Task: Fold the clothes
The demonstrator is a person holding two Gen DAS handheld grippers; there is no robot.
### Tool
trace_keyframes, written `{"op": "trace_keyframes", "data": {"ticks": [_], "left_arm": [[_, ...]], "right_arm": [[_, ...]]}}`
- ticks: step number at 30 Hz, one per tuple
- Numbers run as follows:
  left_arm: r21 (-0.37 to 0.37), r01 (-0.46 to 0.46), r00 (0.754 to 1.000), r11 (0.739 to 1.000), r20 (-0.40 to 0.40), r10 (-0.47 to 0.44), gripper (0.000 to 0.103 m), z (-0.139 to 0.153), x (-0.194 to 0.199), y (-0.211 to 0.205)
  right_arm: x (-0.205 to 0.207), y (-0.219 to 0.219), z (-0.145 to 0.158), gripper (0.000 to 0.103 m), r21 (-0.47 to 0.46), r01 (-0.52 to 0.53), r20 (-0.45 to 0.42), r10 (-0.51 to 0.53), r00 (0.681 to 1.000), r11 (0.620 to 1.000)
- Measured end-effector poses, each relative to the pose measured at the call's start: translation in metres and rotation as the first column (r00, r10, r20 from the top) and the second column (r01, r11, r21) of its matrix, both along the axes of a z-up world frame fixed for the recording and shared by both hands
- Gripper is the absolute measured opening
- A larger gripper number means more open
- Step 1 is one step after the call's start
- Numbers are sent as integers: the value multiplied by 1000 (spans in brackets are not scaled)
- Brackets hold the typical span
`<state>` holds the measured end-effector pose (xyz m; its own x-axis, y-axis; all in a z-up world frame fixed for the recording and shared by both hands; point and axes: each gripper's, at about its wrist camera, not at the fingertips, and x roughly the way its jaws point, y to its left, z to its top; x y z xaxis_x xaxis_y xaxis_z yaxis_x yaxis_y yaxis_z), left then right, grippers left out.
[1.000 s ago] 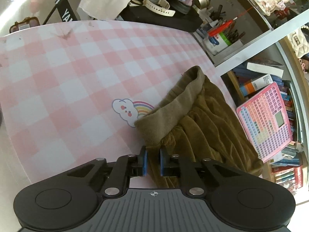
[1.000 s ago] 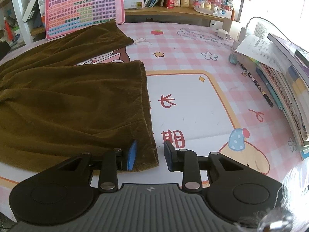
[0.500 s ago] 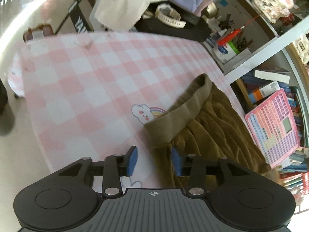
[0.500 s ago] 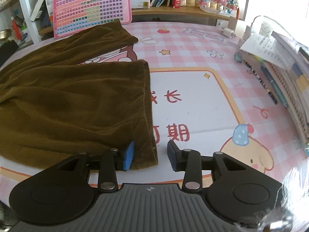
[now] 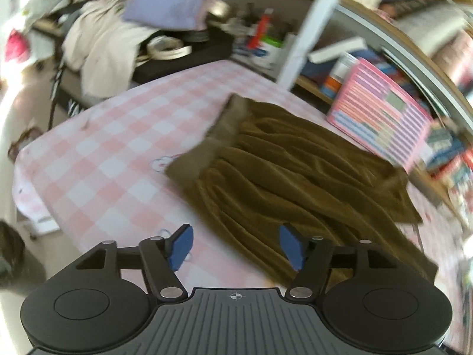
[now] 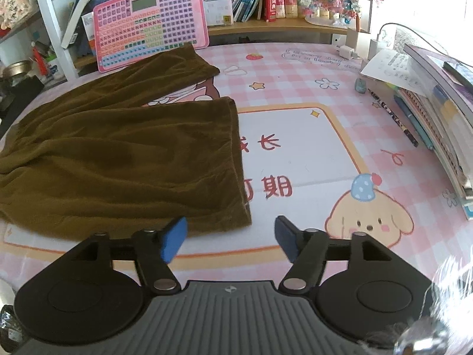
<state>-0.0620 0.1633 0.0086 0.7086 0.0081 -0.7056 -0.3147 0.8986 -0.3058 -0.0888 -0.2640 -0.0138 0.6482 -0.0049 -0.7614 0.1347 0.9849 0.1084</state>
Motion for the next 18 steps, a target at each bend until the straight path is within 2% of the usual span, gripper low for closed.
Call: {"op": "trace_keyframes", "data": {"ticks": [6, 9, 12, 18], "left_arm": [[119, 114, 993, 986, -34, -111, 82, 6, -10, -36], [137, 149, 988, 979, -49, -144, 86, 5, -11, -46], [141, 176, 984, 974, -62, -169, 86, 4, -8, -55], [153, 278, 960, 948, -83, -268, 87, 0, -4, -72]], "right_arm": [[-17, 15, 0, 79, 27, -2, -20, 3, 1000, 1000], [-24, 22, -1, 80, 9, -25, -24, 25, 999, 1000], [-30, 22, -1, 81, 11, -3, -25, 3, 1000, 1000], [-28, 33, -4, 81, 20, 26, -32, -25, 999, 999]]}}
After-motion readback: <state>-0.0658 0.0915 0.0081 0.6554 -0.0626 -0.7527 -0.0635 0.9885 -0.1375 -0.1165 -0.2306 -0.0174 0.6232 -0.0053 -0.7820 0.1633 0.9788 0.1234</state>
